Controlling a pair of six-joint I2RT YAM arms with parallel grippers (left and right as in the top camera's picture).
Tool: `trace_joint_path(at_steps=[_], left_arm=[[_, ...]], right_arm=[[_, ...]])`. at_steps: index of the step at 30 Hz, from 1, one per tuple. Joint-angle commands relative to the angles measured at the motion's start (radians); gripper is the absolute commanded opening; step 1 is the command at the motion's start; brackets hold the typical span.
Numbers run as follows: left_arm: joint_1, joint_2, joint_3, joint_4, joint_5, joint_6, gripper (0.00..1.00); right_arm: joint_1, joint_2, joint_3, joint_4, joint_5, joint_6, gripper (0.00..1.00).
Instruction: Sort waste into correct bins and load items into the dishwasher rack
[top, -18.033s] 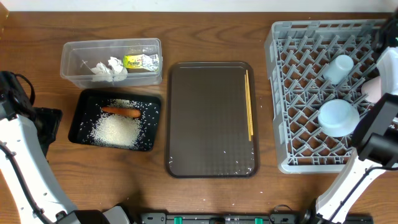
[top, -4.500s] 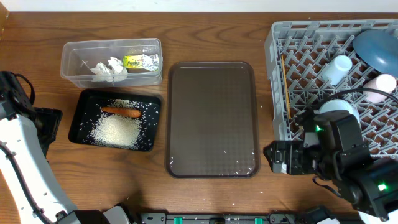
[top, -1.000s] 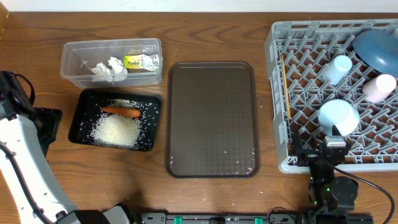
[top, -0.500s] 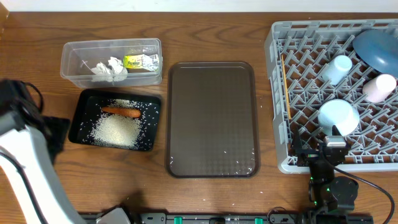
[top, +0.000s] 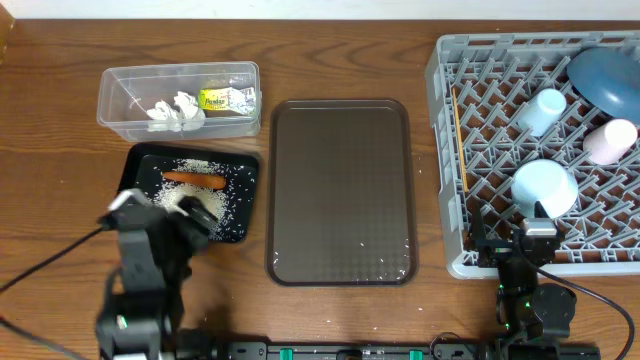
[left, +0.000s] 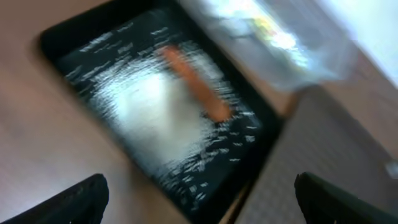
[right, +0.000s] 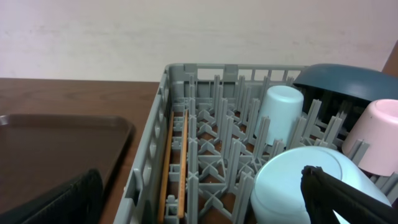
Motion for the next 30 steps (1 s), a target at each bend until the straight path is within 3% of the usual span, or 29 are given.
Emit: trace_joint_path(at_steps=[1,6,10,17,30], left_arm=[[-0.048,-0.132,-0.108,0.067,0.002,0.208,0.98],[-0.050,-0.264,-0.245,0.198,0.045,0.312,0.98],[-0.050,-0.315,-0.347,0.347,0.174,0.462,0.98],[-0.050,-0.407,-0.490,0.495,0.177,0.464,0.98],[-0.083,-0.575,-0.609,0.605,0.082,0.464,0.98]], right_arm=[[0.000,-0.007,-0.003,-0.002,0.008,0.018,0.99],[0.000,-0.007,-0.003,-0.002,0.008,0.018,0.99],[0.000,-0.007,-0.003,-0.002,0.008,0.018,0.99],[0.000,-0.007,-0.003,-0.002,0.008,0.018,0.99],[0.000,-0.007,-0.003,-0.002,0.008,0.018,0.99]])
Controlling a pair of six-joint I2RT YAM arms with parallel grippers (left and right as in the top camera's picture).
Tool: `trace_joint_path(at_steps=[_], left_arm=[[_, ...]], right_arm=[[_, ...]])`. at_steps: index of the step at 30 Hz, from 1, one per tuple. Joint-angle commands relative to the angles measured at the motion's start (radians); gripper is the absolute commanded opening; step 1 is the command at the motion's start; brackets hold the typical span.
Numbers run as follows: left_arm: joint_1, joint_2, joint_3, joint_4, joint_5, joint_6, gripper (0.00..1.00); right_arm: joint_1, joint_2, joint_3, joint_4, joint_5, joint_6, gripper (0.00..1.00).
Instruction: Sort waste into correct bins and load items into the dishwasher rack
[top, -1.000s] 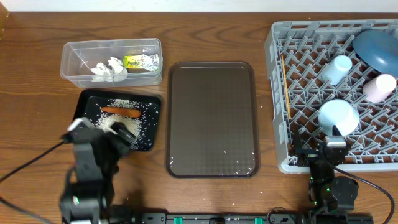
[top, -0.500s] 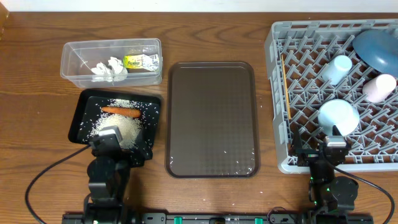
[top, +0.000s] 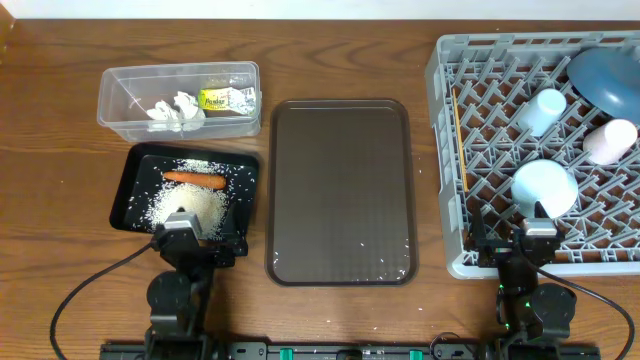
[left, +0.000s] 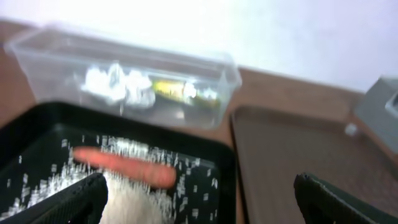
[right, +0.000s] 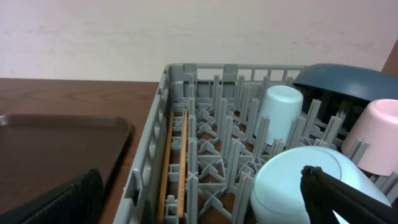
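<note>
The black tray (top: 130, 190) holds an orange sausage (top: 193, 180) and scattered rice (top: 185, 205). The clear bin (top: 120, 95) behind it holds crumpled tissue (top: 175, 108) and a yellow wrapper (top: 225, 99). My left gripper (top: 200, 243) sits low at the black tray's front edge, open and holding nothing; its view shows the sausage (left: 124, 168) and the bin (left: 205, 68). My right gripper (right: 199, 205) is open at the front of the grey dish rack (top: 445, 150), facing chopsticks (right: 177, 162), a pale blue bowl (right: 305, 186) and cups.
A brown serving tray (top: 340, 190) with nothing on it lies between the black tray and the rack. The rack also carries a dark blue bowl (top: 605, 75), a light blue cup (top: 545, 108) and a pink cup (top: 610, 140).
My left arm was raised over the black tray's front left corner; it now sits lower and nearer the table's front edge, looking level across the tray. The right arm has not moved.
</note>
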Motion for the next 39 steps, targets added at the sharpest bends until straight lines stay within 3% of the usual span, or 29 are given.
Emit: trace_joint_path(at_steps=[1,39], left_arm=[[-0.017,-0.055,-0.032,-0.005,-0.035,0.014,0.98],[-0.018,-0.058,-0.032,-0.009,-0.053,0.014,0.98]], right_arm=[[0.000,-0.007,-0.003,-0.002,0.007,0.018,0.99],[0.000,-0.007,-0.003,-0.002,0.007,0.018,0.99]])
